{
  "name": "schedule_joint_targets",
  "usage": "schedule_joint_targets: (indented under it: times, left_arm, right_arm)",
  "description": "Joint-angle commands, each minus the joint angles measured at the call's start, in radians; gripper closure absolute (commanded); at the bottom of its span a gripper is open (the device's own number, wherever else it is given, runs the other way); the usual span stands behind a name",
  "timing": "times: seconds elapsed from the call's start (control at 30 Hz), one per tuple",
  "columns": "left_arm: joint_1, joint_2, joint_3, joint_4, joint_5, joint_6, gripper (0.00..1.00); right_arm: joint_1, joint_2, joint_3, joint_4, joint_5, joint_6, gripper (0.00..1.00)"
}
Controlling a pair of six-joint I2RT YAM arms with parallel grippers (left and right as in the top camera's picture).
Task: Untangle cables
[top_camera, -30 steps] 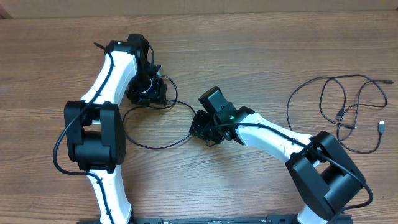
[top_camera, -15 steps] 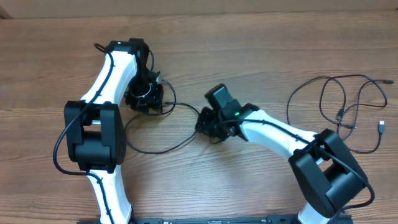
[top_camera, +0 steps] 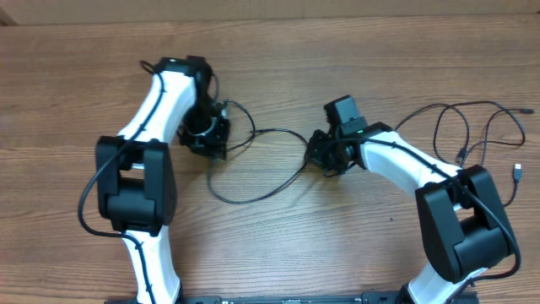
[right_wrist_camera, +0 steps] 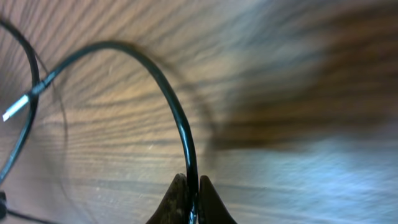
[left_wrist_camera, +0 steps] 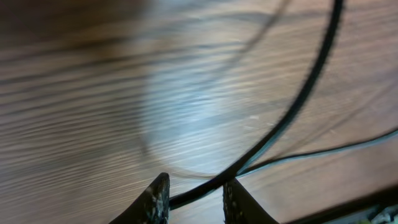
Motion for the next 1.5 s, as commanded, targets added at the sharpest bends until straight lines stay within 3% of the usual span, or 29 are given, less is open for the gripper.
schedule_joint_targets:
  times: [0.0, 0.27, 0.57, 0.83, 1.07, 1.2, 1.3, 1.37, 1.47]
  left_arm:
    - [-0.073, 0.006, -0.021, 0.003, 0.068, 0.027, 0.73]
    - [-0.218, 0.006, -0.019, 0.031, 0.068, 0.053, 0.96]
    - [-0.343, -0.002, 0.107, 0.062, 0.109, 0.053, 0.96]
    - [-0.419, -0.002, 0.251, 0.047, 0.163, 0.074, 0.96]
    - [-0.434, -0.002, 0.262, 0.005, 0.14, 0.09, 0.96]
    - [-0.43, -0.002, 0.262, -0.021, 0.095, 0.09, 0.9]
    - [-0.427, -0.002, 0.263, -0.034, 0.057, 0.09, 0.7]
    - [-0.42, -0.003, 0.268, -0.045, 0.031, 0.09, 0.64]
    - [-0.404, -0.009, 0.291, -0.052, 0.021, 0.09, 0.62]
  right_arm:
    - [-0.039, 0.006, -0.001, -0.008, 0.009, -0.071, 0.96]
    - [-0.083, 0.006, 0.03, 0.009, -0.177, -0.227, 0.96]
    - [-0.068, 0.006, 0.029, 0.007, -0.225, -0.227, 0.96]
    - [-0.059, 0.006, 0.029, 0.008, -0.228, -0.227, 0.82]
    - [-0.059, 0.006, 0.029, 0.016, -0.228, -0.226, 0.81]
    - [-0.06, 0.006, 0.029, 0.017, -0.228, -0.226, 0.81]
    - [-0.06, 0.006, 0.029, 0.017, -0.228, -0.227, 0.81]
    - [-0.06, 0.006, 0.029, 0.017, -0.228, -0.226, 0.8]
    - [-0.06, 0.006, 0.029, 0.018, -0.228, -0.226, 0.65]
